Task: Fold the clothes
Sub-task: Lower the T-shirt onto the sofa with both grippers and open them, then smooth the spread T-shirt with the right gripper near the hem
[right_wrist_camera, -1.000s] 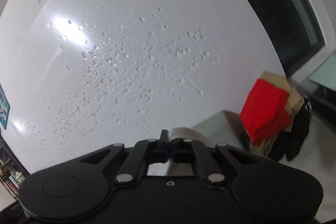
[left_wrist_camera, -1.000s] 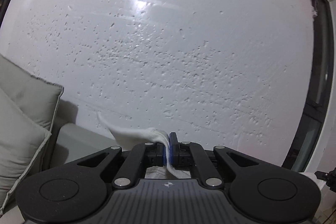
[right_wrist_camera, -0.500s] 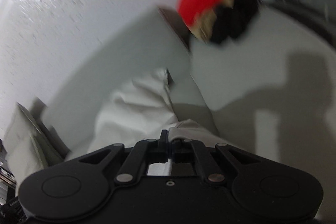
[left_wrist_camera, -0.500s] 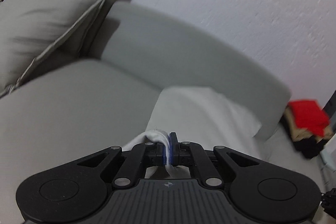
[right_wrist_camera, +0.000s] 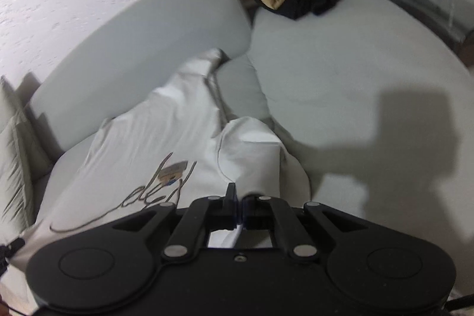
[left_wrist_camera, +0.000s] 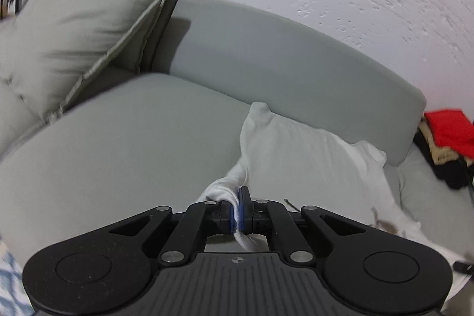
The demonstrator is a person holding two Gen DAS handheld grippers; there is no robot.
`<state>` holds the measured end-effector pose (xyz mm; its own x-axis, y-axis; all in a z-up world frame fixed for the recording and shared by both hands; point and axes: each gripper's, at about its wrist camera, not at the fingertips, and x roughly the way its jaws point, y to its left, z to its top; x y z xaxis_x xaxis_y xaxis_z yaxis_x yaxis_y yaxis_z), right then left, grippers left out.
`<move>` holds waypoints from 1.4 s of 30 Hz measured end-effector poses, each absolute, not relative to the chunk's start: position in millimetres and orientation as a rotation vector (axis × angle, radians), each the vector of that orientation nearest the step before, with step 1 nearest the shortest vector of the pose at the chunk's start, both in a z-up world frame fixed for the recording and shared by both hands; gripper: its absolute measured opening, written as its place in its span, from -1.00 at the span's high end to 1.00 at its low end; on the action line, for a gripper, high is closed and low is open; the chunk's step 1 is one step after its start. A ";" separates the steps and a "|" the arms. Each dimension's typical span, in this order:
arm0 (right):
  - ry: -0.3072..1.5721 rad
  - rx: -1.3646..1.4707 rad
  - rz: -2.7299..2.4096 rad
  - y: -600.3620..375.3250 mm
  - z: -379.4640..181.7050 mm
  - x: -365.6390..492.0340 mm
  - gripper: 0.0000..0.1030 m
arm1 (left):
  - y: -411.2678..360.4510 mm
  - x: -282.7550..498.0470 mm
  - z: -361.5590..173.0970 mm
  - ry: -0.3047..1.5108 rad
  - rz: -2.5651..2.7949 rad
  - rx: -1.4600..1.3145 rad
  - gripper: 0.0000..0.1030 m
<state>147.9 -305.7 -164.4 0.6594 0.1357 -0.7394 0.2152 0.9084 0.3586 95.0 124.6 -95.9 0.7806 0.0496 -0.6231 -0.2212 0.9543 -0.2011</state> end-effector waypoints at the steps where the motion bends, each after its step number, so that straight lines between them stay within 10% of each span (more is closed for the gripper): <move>1: 0.863 0.432 -0.046 -304.5 -160.7 143.0 0.94 | 124.0 92.0 -93.5 0.665 0.150 -0.251 0.96; 14: 1.069 0.322 0.010 -287.3 -208.7 117.3 0.85 | 121.2 80.5 -159.7 0.942 0.271 -0.063 0.69; 23: 0.983 0.477 0.040 -336.3 -175.2 93.2 0.08 | 85.1 59.0 -130.9 0.857 0.078 -0.083 0.57; 29: 1.081 0.545 0.022 -334.2 -207.9 120.1 0.09 | 41.1 87.5 -167.4 0.926 -0.049 -0.072 0.60; 31: 1.079 0.540 0.014 -325.1 -219.0 126.3 0.29 | 27.8 91.8 -179.5 0.940 -0.066 0.002 0.70; 33: 1.058 0.482 -0.015 -316.9 -223.0 128.3 0.96 | 17.3 93.1 -191.9 0.964 -0.067 0.086 0.92; 36: 1.114 0.378 -0.055 -305.5 -230.0 127.5 0.95 | 19.9 91.7 -204.5 1.006 -0.053 0.136 0.92; 42: 1.073 0.535 0.041 -336.7 -213.5 109.5 0.22 | 47.7 81.6 -203.7 0.960 -0.119 0.028 0.87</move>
